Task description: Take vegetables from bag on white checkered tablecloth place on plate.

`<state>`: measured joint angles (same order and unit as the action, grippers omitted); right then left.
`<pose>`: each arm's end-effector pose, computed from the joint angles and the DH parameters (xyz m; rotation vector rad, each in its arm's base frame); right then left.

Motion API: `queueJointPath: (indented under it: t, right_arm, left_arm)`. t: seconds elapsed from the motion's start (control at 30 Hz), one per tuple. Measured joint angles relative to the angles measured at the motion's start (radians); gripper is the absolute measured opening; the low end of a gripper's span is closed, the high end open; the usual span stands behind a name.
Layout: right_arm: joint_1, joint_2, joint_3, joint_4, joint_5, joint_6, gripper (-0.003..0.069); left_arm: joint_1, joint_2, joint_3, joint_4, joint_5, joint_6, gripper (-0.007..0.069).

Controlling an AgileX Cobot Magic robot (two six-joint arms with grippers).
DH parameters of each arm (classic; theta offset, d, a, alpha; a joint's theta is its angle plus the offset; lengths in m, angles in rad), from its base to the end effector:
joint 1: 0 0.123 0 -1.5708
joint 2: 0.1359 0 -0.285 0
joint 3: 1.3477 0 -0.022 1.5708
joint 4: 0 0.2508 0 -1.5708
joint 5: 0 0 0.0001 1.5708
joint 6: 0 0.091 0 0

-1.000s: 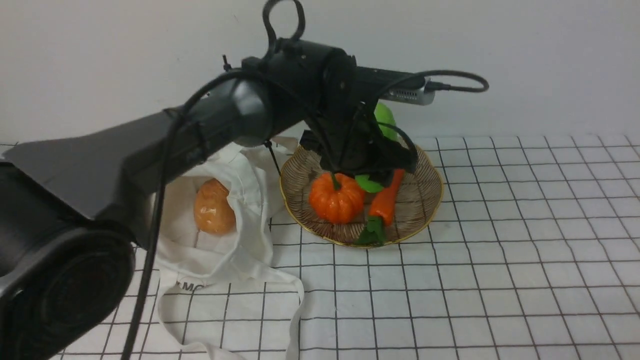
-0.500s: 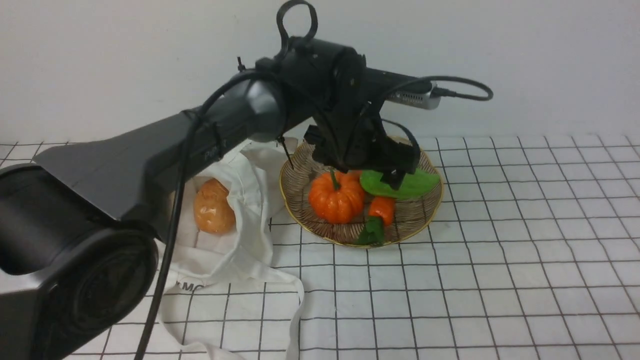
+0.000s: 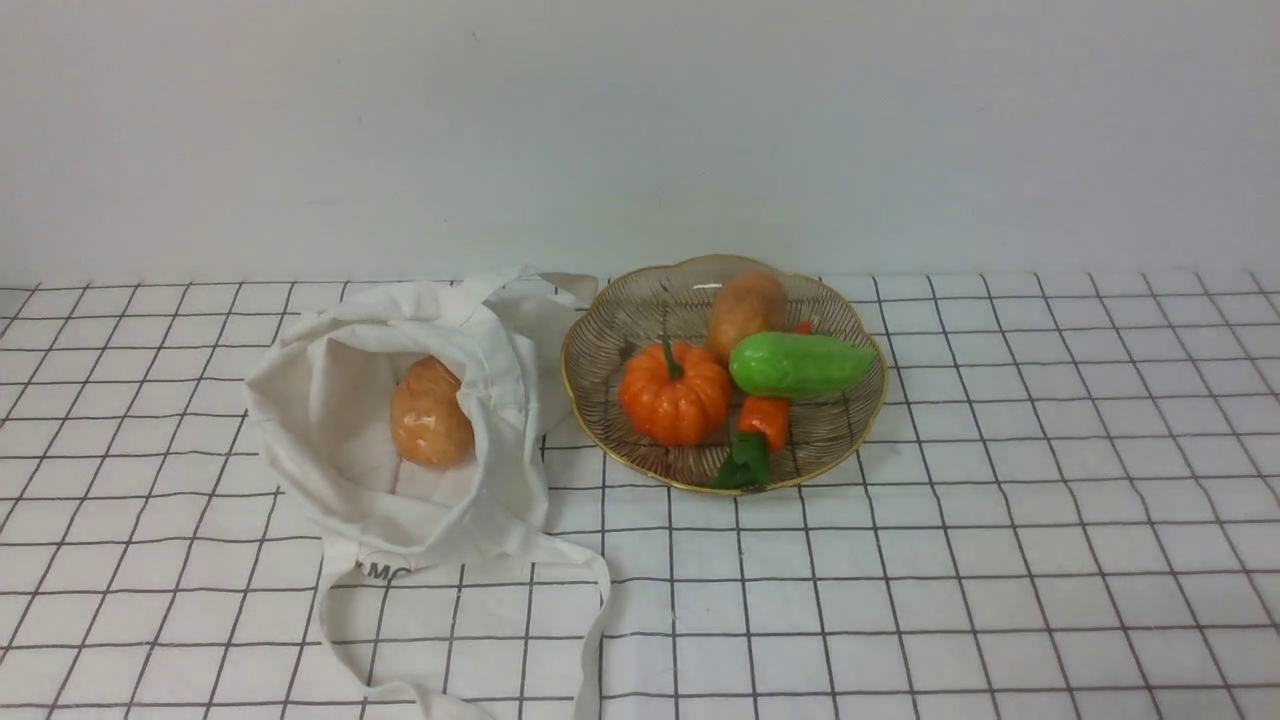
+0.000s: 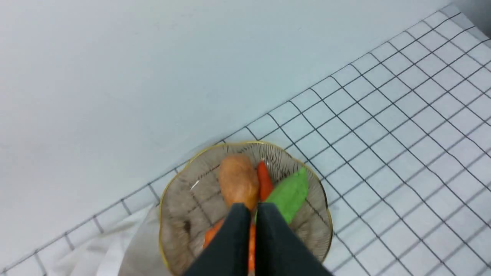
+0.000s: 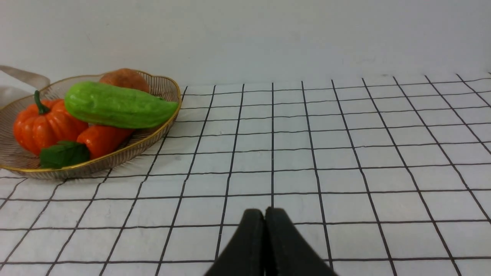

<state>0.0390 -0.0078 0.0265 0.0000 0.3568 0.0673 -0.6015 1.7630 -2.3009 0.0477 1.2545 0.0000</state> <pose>0.0532 0.0021 0.1726 0.0263 1.8596 0.0737 0.2957 -0.1979 0.5038 0.6469 2.1164 -0.2777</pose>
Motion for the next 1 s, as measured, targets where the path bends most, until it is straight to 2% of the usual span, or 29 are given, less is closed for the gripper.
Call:
queueJointPath:
  t: [0.23,0.33,0.5,0.63,0.73,0.87,1.0]
  right_arm:
    - [0.0,0.0,0.0,0.0,0.0,0.0,-0.0015]
    - [0.0,0.0,0.0,0.0,0.0,0.0,-0.0015]
    - [0.0,0.0,0.0,0.0,0.0,0.0,-0.0015]
    - [0.0,0.0,0.0,0.0,0.0,0.0,-0.0015]
    - [0.0,0.0,0.0,0.0,0.0,0.0,-0.0015]
    - [0.0,0.0,0.0,0.0,0.0,0.0,-0.0015]
    - [0.0,0.0,0.0,0.0,0.0,0.0,-0.0015]
  left_arm:
    - [0.0,-0.286,0.412,0.034,0.003,0.0,-0.0008]
    - [0.0,-0.505,0.692,0.048,-0.089,-0.017,-0.0008]
    - [0.0,-0.85,1.15,0.049,-0.384,-0.074,-0.0008]
    - [0.0,-1.073,1.545,0.053,-0.741,-0.172,-0.0008]
    - [0.0,-1.194,1.772,0.055,-1.011,-0.199,-0.0008]
    - [0.0,-1.283,1.964,0.06,-1.264,-0.202,-0.0008]
    - [0.0,-1.324,2.106,0.061,-1.379,-0.203,-0.0008]
